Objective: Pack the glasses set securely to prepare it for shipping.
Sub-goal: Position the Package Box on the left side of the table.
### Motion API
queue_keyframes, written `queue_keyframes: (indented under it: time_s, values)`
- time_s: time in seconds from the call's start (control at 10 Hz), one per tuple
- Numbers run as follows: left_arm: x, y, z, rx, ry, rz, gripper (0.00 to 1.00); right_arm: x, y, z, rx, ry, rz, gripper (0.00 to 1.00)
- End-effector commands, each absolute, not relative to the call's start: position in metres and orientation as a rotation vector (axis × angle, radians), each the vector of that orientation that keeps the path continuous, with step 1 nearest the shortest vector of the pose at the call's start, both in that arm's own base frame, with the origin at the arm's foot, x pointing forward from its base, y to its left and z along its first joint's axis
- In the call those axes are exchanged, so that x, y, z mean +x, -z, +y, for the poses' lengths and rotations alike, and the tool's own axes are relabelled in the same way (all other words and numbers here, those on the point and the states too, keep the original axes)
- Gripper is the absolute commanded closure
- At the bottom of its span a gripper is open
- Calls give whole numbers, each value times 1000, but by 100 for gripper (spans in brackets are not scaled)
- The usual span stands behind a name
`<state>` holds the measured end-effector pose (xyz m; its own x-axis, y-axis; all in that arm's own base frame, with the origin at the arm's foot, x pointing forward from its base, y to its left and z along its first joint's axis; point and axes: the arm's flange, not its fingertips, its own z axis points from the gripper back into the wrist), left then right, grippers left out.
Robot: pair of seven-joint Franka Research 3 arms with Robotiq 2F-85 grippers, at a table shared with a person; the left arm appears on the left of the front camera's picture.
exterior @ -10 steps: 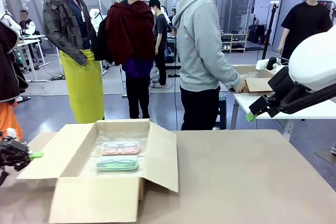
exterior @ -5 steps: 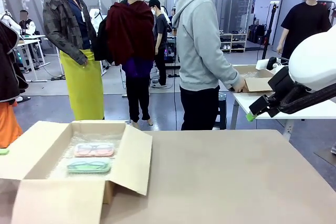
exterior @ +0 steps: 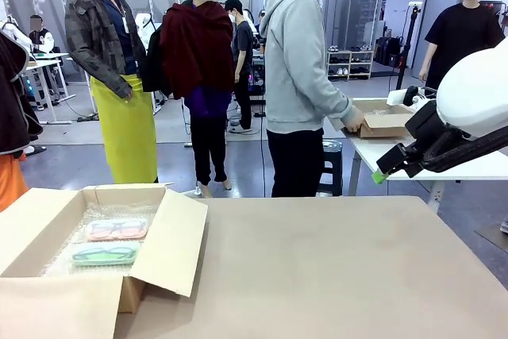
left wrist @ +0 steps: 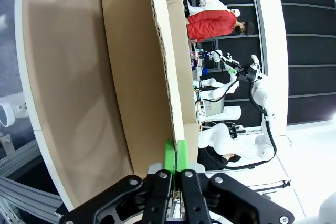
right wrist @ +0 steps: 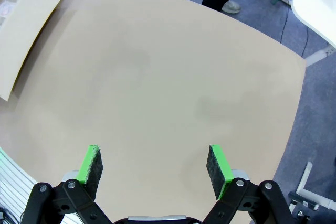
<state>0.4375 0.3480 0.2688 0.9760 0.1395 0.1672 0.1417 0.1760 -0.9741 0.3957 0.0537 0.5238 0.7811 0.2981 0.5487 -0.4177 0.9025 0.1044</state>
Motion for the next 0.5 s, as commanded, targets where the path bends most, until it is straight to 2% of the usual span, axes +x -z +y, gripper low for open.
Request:
queue_keyframes:
  time_s: [0.0, 0.4]
  values:
    - [435, -273, 345, -1404, -1, -245, 99, 394, -525, 54, 226, -401, -546, 0]
    - [435, -273, 345, -1404, -1, -245, 99, 394, -525, 54, 226, -401, -546, 0]
